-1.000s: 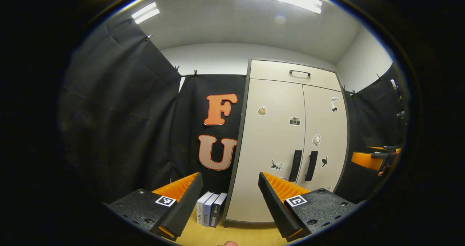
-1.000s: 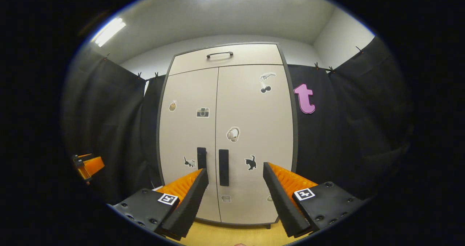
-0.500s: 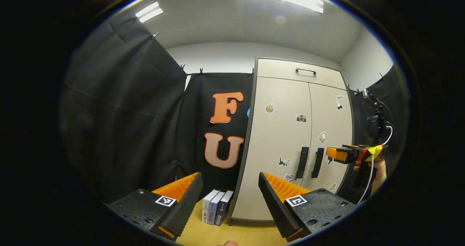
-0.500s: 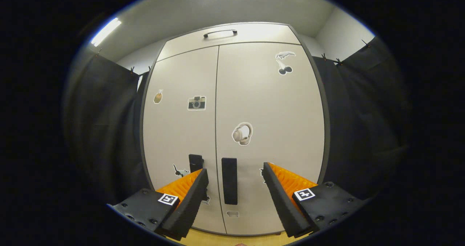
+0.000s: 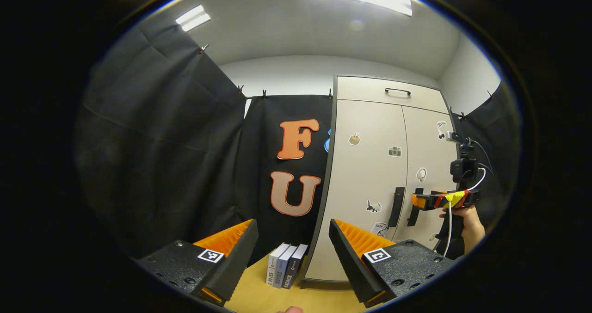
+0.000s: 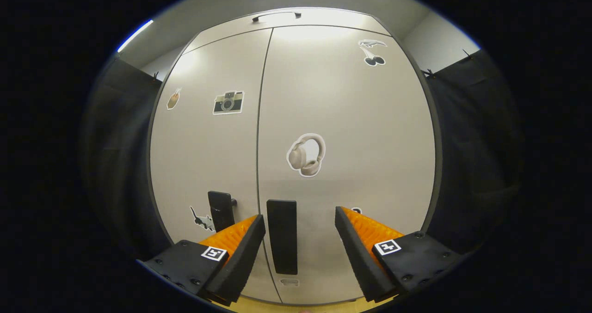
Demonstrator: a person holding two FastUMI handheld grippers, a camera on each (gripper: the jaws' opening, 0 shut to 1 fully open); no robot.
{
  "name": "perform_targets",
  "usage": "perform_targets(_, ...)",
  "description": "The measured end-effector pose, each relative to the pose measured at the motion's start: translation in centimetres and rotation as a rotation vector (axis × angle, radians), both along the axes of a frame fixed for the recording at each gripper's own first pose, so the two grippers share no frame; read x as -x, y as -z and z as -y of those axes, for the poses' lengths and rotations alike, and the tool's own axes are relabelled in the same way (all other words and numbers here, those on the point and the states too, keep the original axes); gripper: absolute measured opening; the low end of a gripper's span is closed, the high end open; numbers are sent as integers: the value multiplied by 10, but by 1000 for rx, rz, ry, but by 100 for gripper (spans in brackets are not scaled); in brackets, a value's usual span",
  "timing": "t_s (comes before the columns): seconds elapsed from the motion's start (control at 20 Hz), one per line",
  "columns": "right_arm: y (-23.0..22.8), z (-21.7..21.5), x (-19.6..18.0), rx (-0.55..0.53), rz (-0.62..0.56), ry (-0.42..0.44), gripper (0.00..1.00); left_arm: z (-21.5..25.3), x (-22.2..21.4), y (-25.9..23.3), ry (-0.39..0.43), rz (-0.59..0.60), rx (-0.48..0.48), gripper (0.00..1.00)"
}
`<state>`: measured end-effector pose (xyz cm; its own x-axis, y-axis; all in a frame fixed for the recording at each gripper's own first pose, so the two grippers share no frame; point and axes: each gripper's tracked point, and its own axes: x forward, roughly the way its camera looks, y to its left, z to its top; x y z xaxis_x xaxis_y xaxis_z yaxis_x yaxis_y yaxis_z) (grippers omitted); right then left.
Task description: Open the right door of the double-door shoe cabinet with the right hand, and open the left door with the left hand.
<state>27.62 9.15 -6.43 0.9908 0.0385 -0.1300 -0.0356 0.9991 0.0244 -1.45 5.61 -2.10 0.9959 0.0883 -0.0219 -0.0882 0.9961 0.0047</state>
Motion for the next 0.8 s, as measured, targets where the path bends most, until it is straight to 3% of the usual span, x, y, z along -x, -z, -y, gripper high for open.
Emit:
perform_targets(0.05, 3, -1, -3, 8, -1, 7, 93, 0, -1, 1, 0, -2, 3, 95)
perform_targets(0.1, 6, 0, -7, 15, -2, 16, 100, 0, -2, 3, 0, -6, 6, 95)
perform_targets(0.15, 10, 1, -10, 20, -5, 23, 100, 1, -3, 5, 2, -10, 8, 94)
perform_targets(0.2, 14, 0, -12, 20, -13, 27, 93, 0, -5, 7, 1, -13, 7, 94)
perform_targets(0.3, 13, 5, -12, 29, 3, 51, 98, -2, -6, 10, -6, -19, 5, 95)
perform_targets(0.65, 13, 2, -14, 21, 19, 64, 93, -2, -13, 18, 7, -24, 20, 94)
perform_targets(0.75, 15, -4, -14, 38, 15, 58, 83, -3, -14, 18, 10, -21, 22, 94)
perform_targets(0.8, 15, -8, -12, 40, 14, 47, 73, -4, -13, 18, 10, -17, 21, 94)
